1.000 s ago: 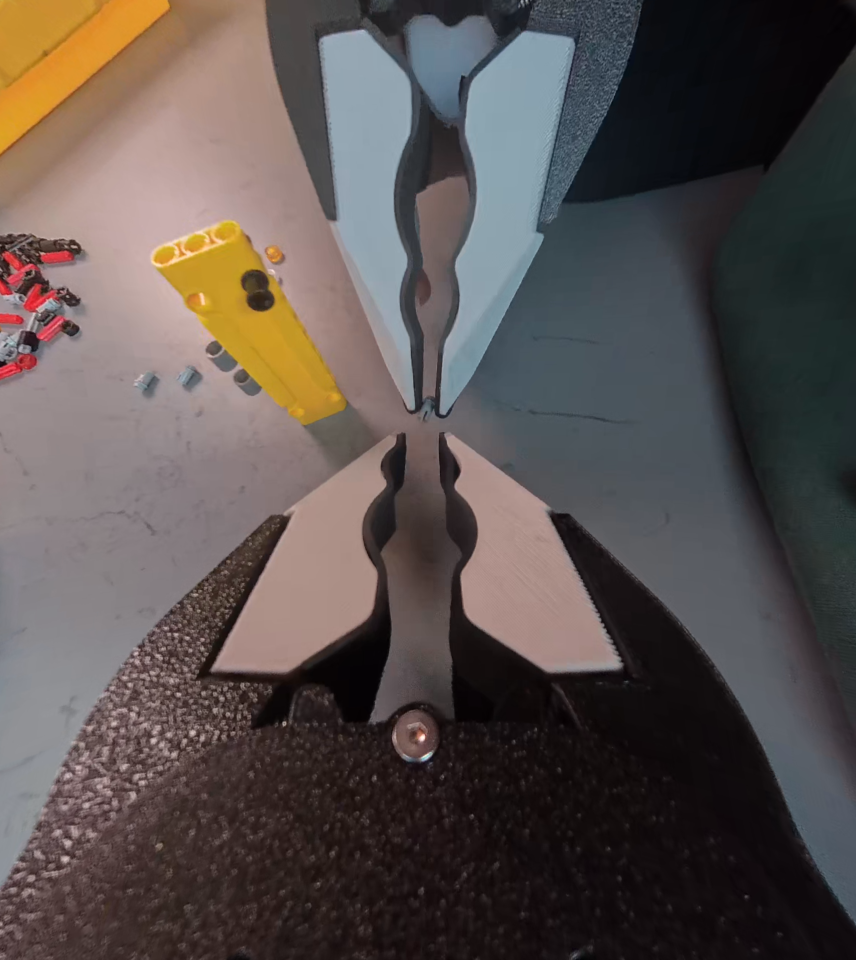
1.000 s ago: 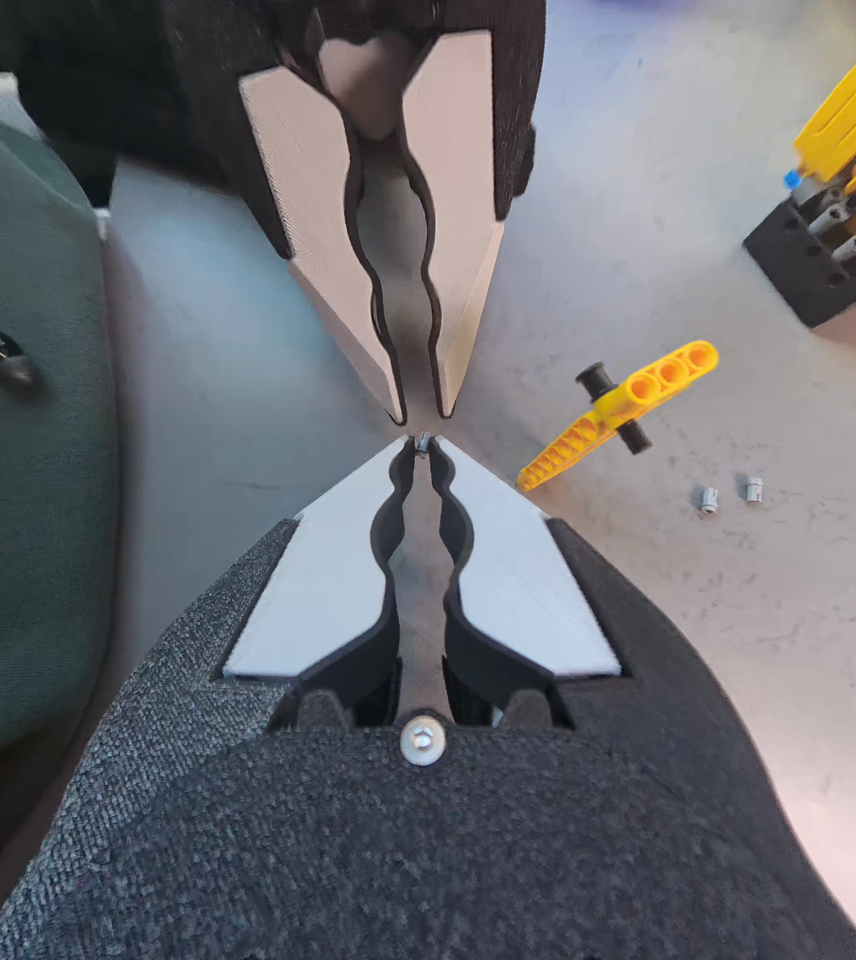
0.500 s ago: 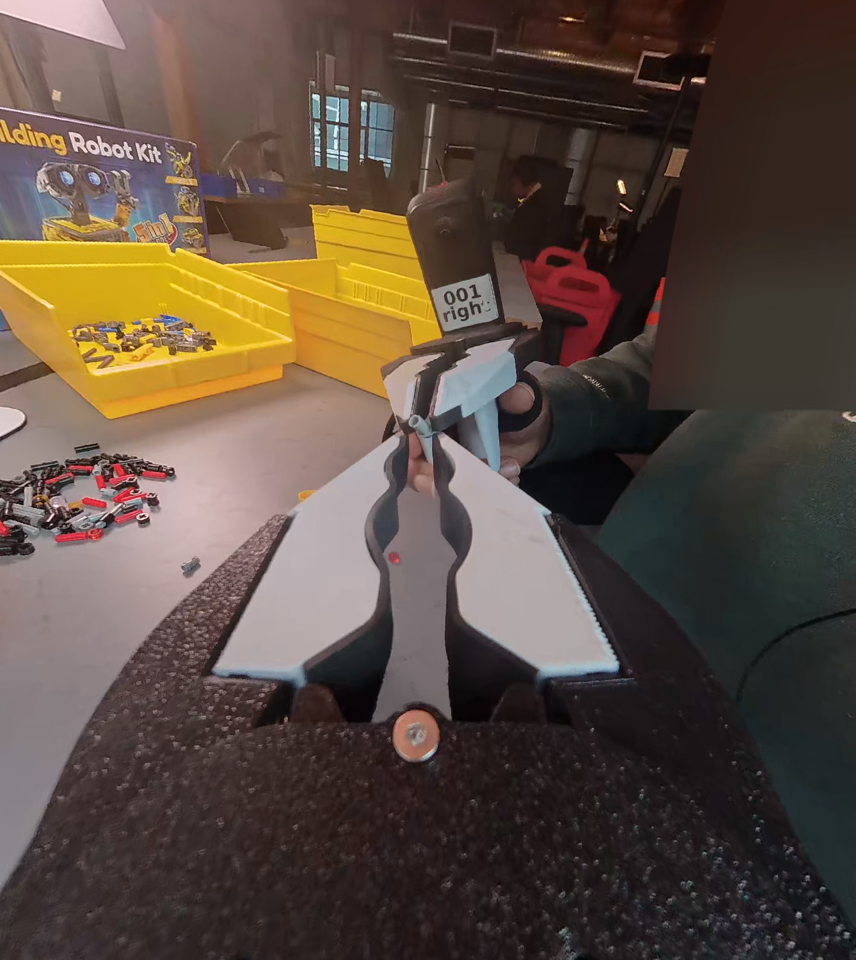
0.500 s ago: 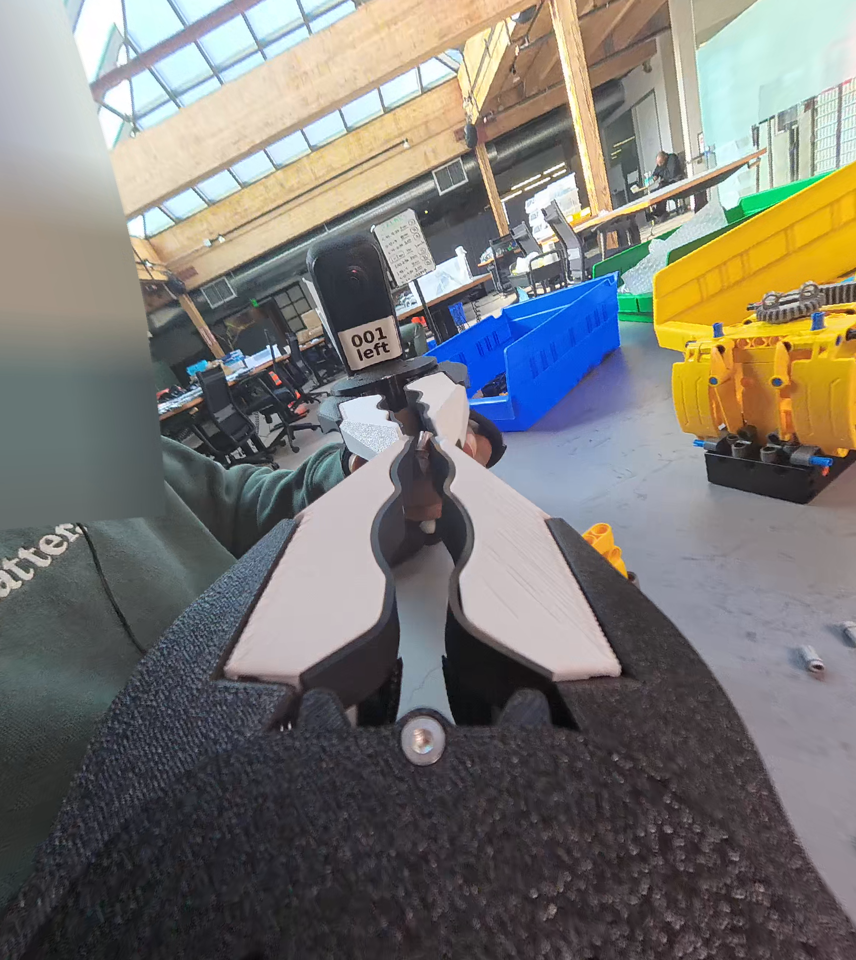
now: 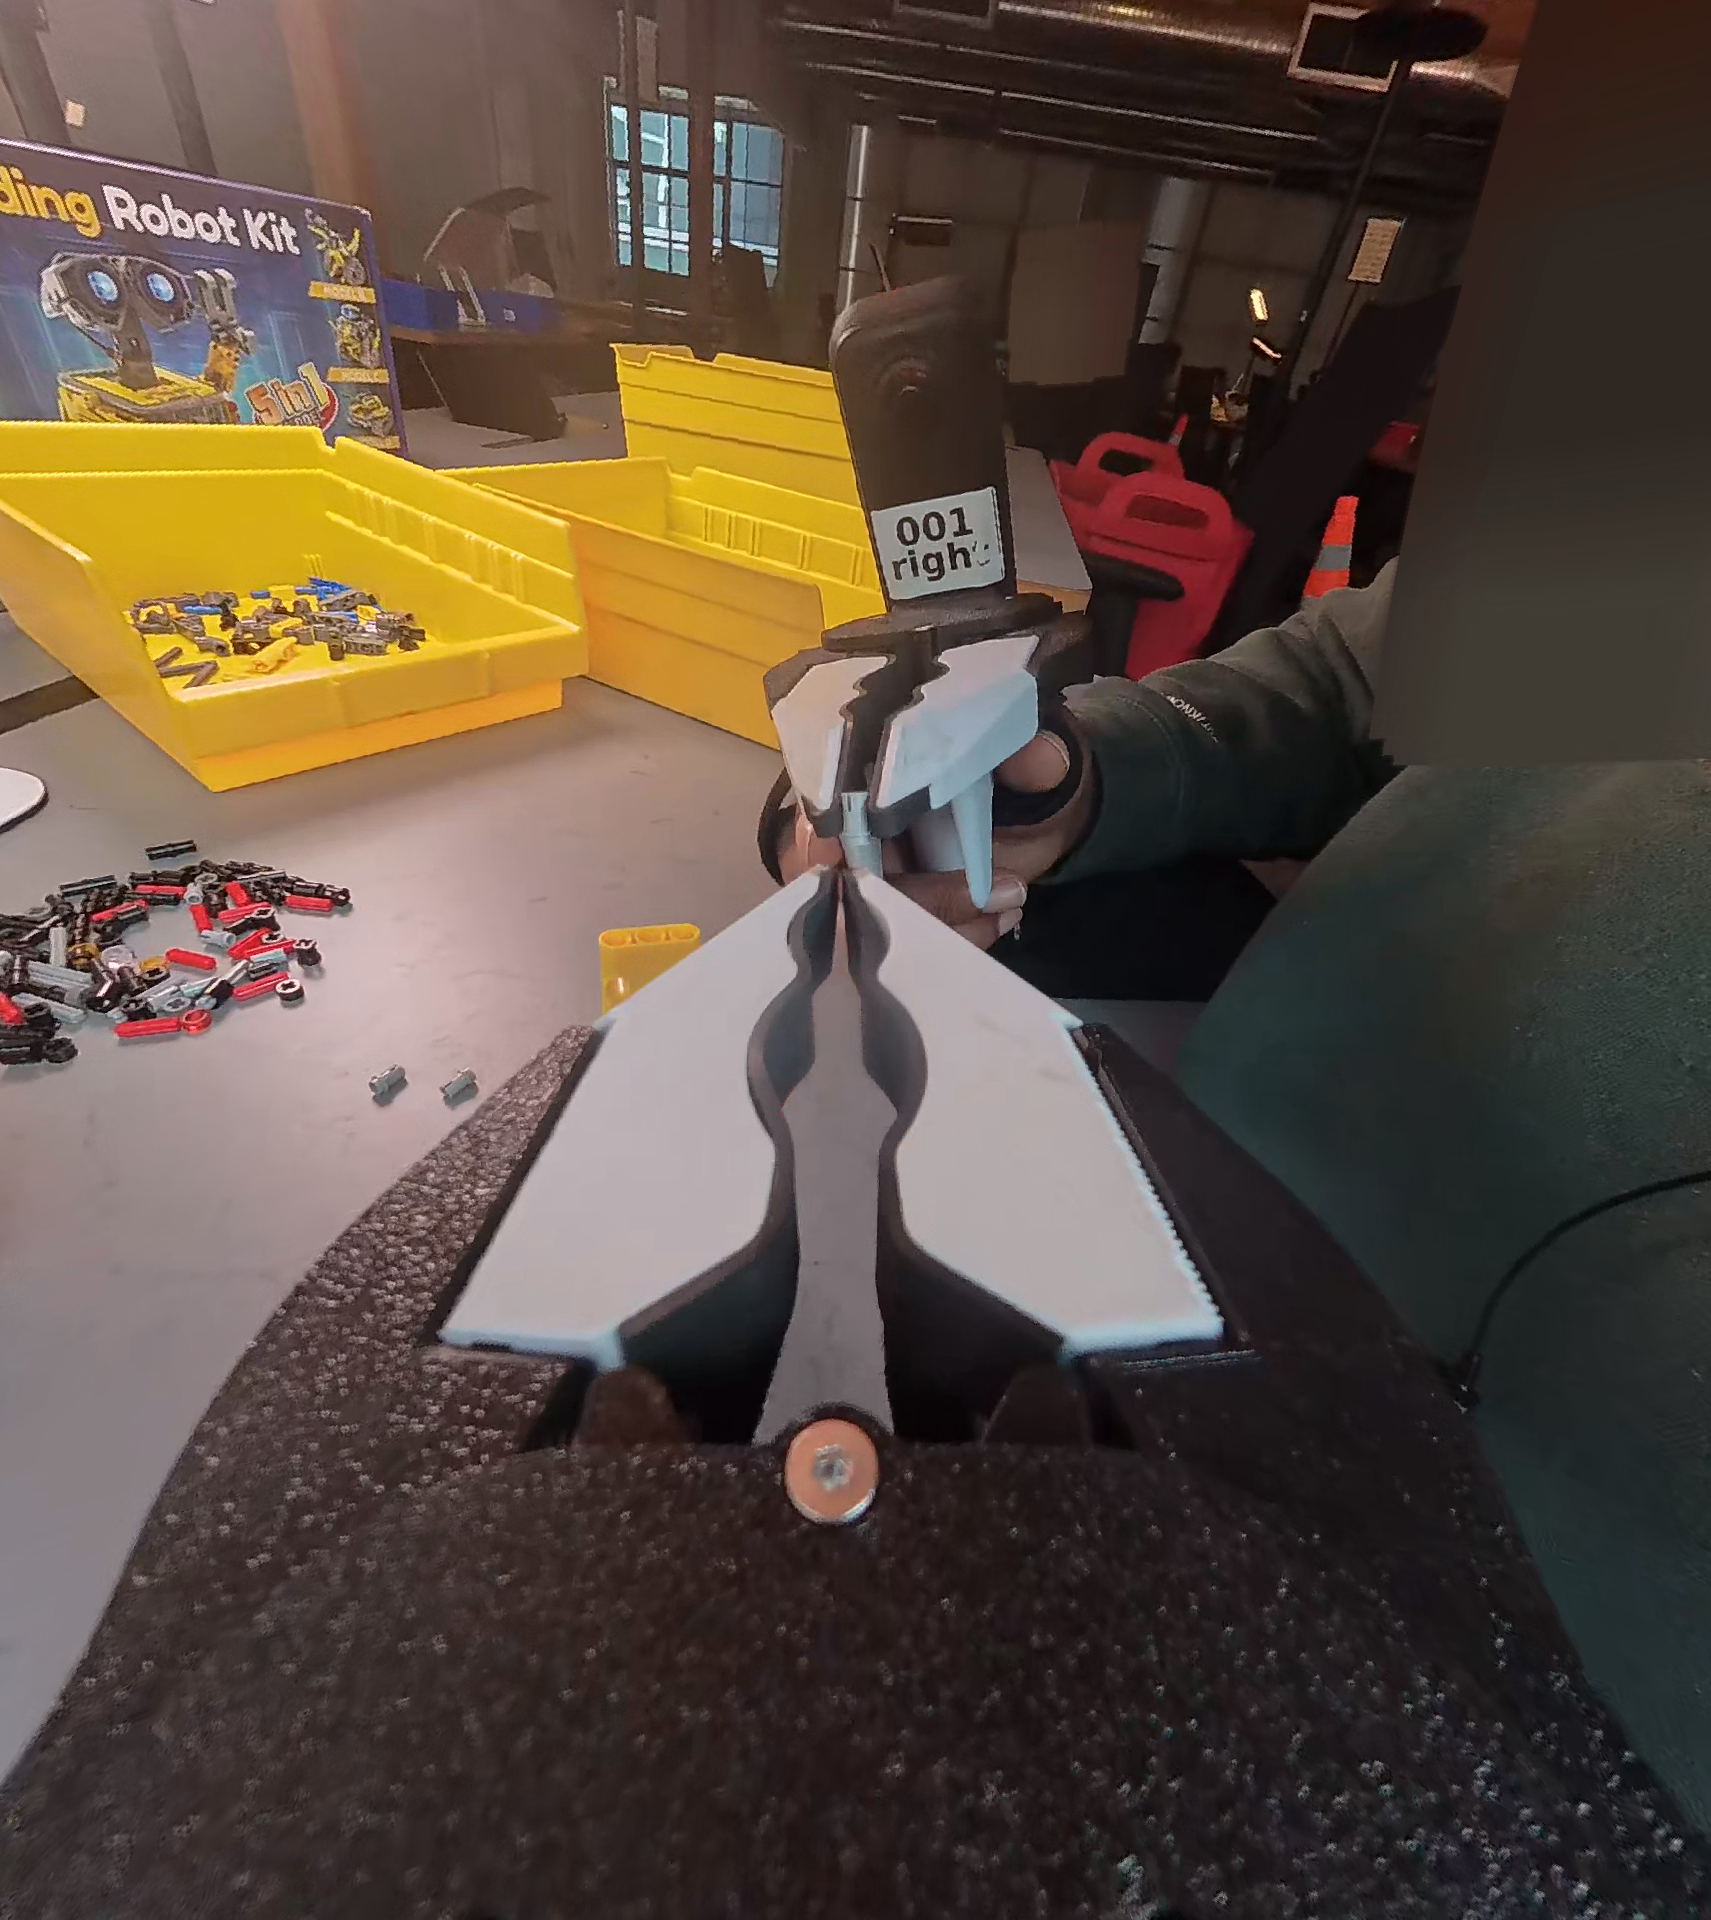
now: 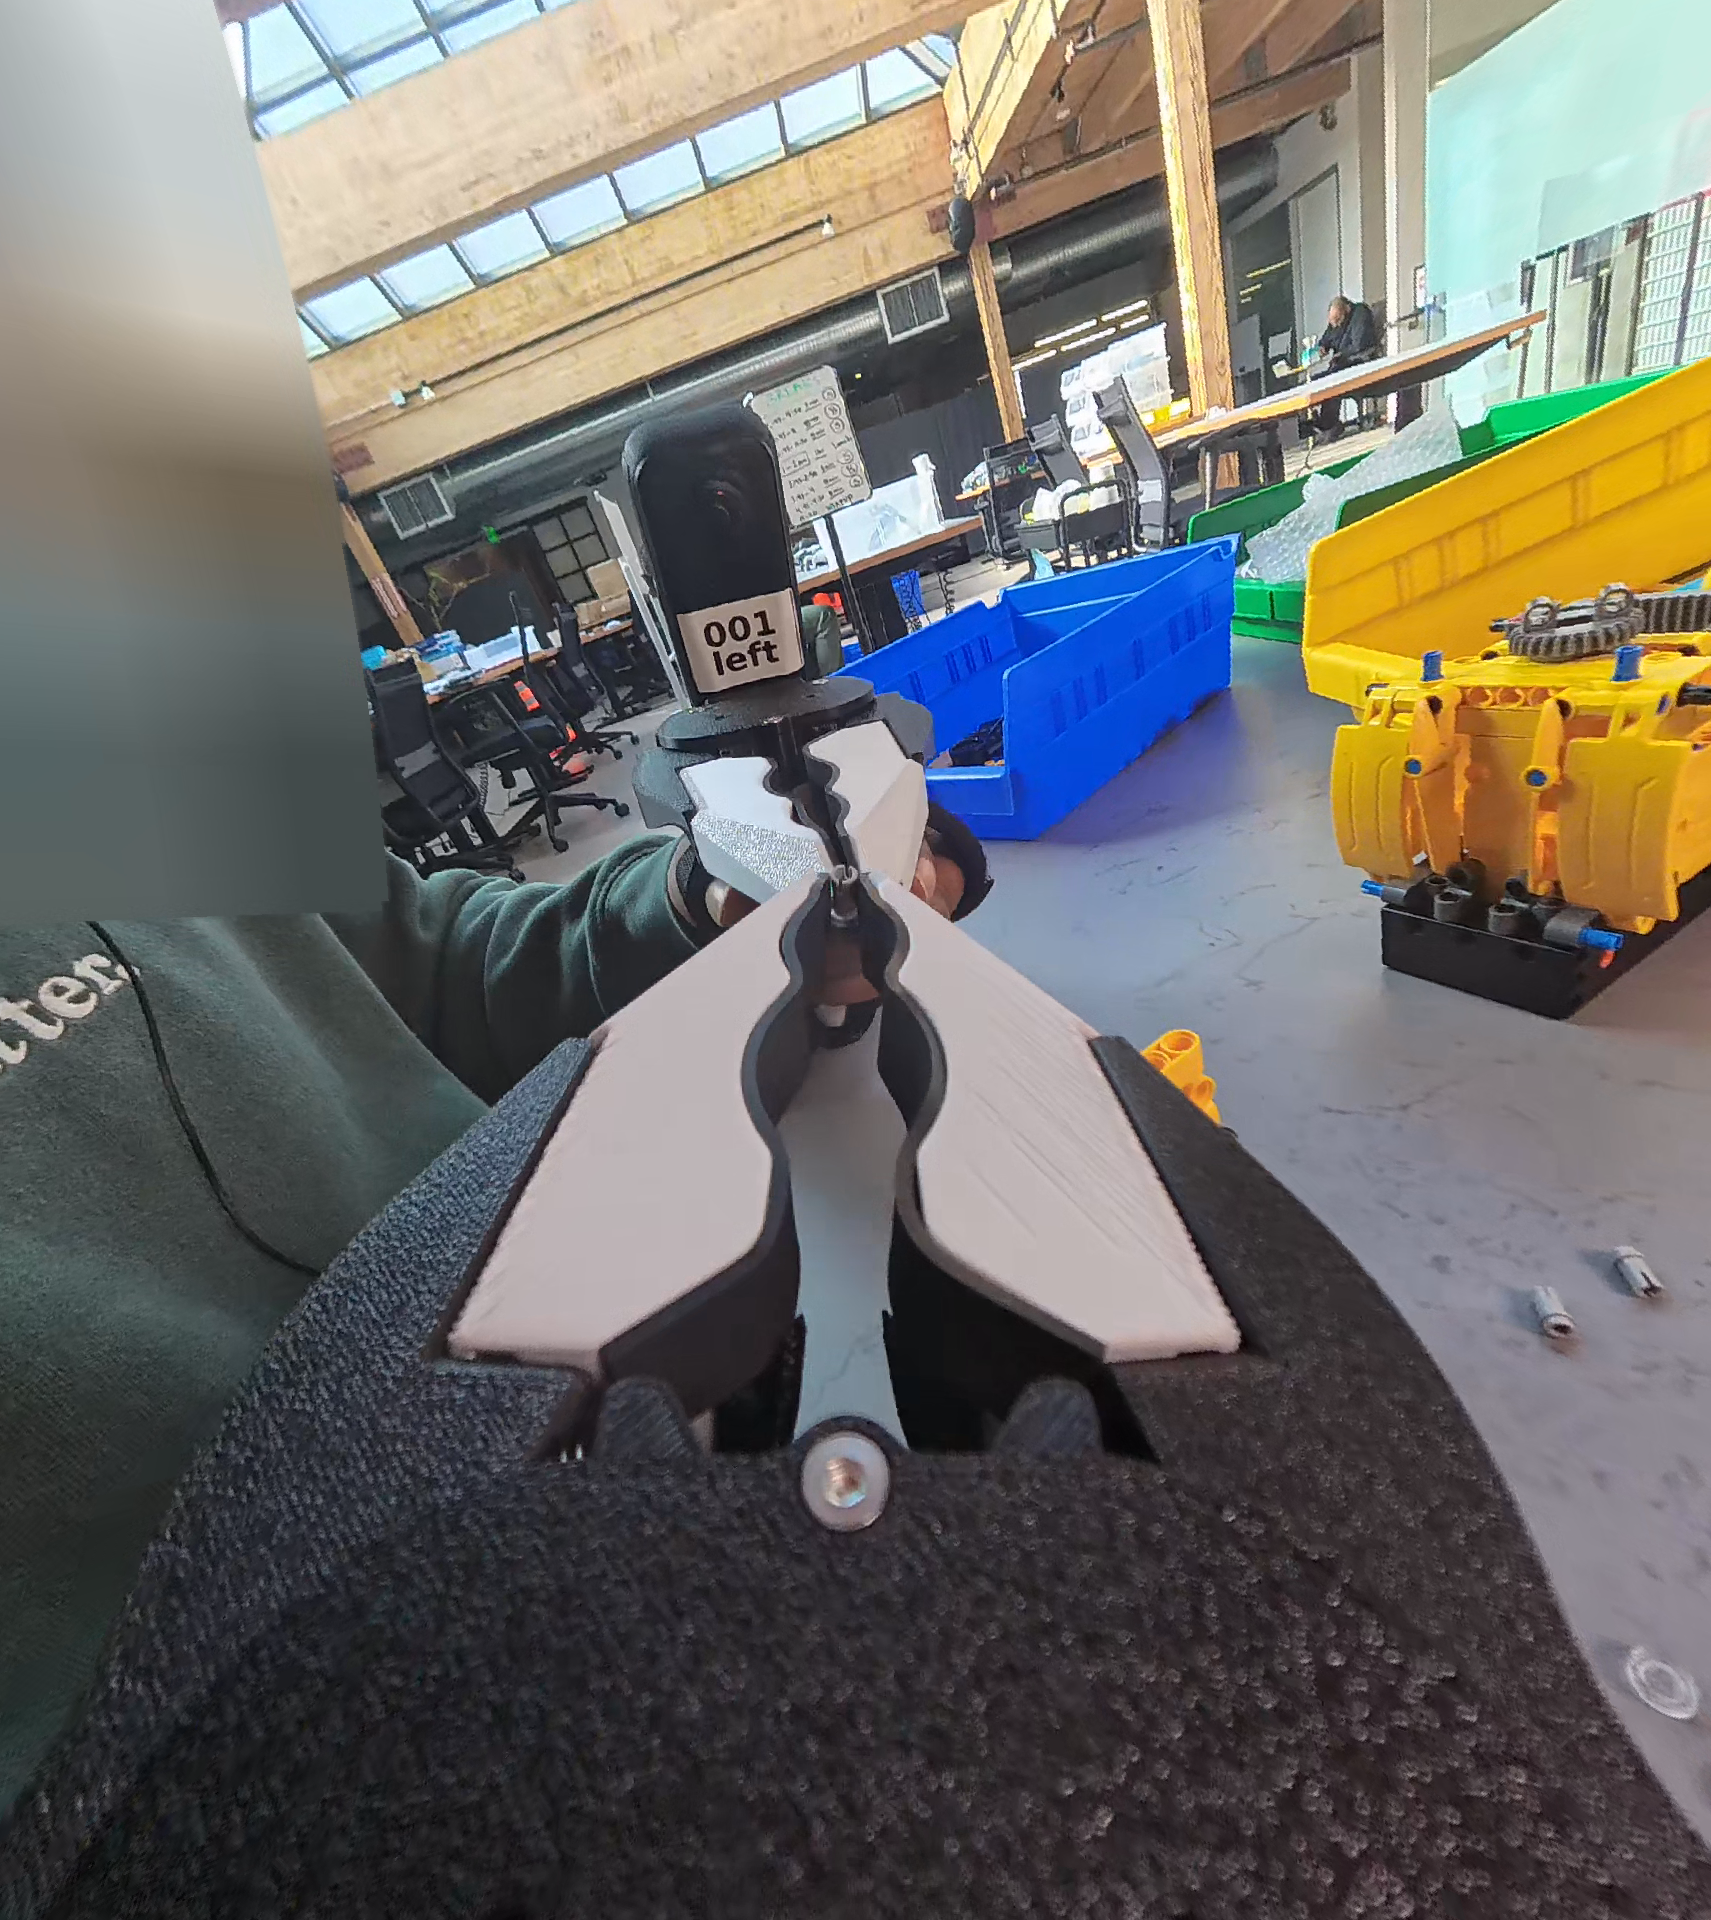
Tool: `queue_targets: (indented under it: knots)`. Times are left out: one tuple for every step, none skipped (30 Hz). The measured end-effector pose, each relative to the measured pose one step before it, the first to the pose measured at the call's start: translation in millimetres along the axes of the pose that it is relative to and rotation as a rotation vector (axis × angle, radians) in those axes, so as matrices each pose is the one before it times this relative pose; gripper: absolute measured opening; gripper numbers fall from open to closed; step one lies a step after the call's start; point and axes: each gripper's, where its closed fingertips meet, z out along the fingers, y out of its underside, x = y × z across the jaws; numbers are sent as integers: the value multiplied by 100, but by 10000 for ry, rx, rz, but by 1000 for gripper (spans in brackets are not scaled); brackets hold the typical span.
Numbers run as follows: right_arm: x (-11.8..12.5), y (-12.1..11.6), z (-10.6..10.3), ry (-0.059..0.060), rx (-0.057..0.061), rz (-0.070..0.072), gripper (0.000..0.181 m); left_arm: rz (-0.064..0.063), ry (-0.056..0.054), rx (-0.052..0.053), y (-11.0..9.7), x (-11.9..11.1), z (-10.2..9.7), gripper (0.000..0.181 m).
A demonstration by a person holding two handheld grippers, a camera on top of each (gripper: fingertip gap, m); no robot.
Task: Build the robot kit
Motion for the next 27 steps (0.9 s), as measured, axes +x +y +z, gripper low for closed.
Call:
queue_targets:
  knots:
    - [26,-76,-11,-6,78,58,4,-8,37,-7,50,83,38,3]
    - [39,-10,10,6,31,35,5,-13,51,40,-52,114,40,5]
    - [0,103,77,-4,-36,-9,5,-16,83,46,-91,163,55,6]
    - [-65,117,84,-25,-38,-47,5,-5,39,29,-71,79,56,7]
    - [-72,-10,37,-25,49,-14,5,46,-53,25,-58,-47,24,5]
    - [-60,-24,2,-53,24,25,5,66,-9,4,-32,34,-15,4]
    - [-72,52,-23,-88,-46,28,5,43,17,-28,38,76,6,4]
    - [-43,99,-41,-61,-70,-18,5,48,3,-49,95,54,16,4]
    - [-30,127,-26,-34,-80,-77,5,56,-4,-66,117,42,26,4]
    - [-18,167,-39,-13,-114,-116,4,51,-5,-102,174,33,20,4]
    - [5,203,-29,-7,-152,-149,4,58,-4,-119,193,20,28,4]
    - [10,175,-37,-4,-151,-134,4,75,-17,-110,191,10,33,4]
    - [18,190,-27,-11,-161,-112,4,94,-24,-126,210,12,53,4]
    - [41,218,-27,0,-185,-108,4,126,-48,-154,237,-9,44,4]
    - [80,234,-31,37,-182,-102,5,152,-79,-158,257,-45,61,3]
    - [55,229,-23,27,-184,-113,5,153,-67,-162,258,-14,59,3]
    - [34,259,-16,13,-192,-110,5,142,-51,-163,253,4,56,3]
    - [38,220,-17,15,-162,-80,5,139,-49,-139,236,11,63,3]
    - [37,231,-16,7,-161,-57,5,131,-50,-137,227,2,76,3]
    - [35,227,-27,4,-153,-40,5,112,-36,-134,227,13,85,3]
    - [9,219,-26,-21,-151,-22,5,115,-25,-128,208,30,73,3]
    - [4,224,-23,-20,-149,-11,5,124,-34,-131,214,25,89,3]
    - [34,238,-28,-11,-156,-1,5,132,-49,-137,218,-1,84,3]
    - [22,210,-29,-12,-133,2,5,117,-56,-131,208,-5,80,3]
    - [50,195,-35,4,-114,-5,5,100,-56,-121,197,-18,70,3]
    - [51,189,-31,6,-118,1,5,114,-60,-137,213,-27,66,3]
    - [1,158,-17,-19,-94,5,5,113,-55,-125,206,-15,64,3]
